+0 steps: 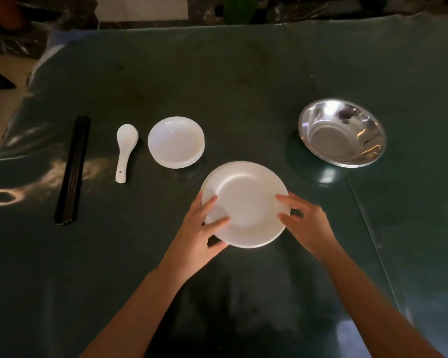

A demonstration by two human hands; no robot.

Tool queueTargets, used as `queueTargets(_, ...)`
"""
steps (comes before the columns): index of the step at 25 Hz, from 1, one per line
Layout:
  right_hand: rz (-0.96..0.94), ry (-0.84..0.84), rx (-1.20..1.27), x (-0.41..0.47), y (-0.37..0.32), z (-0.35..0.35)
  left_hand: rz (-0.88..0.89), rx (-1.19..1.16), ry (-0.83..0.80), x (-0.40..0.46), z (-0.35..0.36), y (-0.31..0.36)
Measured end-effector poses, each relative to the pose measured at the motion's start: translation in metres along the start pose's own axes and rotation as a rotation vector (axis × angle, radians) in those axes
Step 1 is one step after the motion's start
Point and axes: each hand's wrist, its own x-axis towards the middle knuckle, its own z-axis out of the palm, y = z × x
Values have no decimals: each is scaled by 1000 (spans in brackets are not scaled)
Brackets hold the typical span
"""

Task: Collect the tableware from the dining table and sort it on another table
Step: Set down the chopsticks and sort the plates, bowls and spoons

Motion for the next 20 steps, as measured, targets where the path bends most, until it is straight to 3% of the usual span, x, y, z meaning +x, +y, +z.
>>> queueTargets(5,-150,136,-182,31,4,-10,-35,156,-16,39,2,4)
queueTargets(7,-433,243,-424,16,12,-5,44,255,15,32,2,2)
queueTargets(10,-855,132,-680,0,23,-1,231,279,79,27,4,-2)
queueTargets(13,-948,86,-732,9,19,-2,289,252,133,37,2,-4)
queueTargets(20,-1067,2,-771,24,15,-9,375,266,40,49,-4,-9)
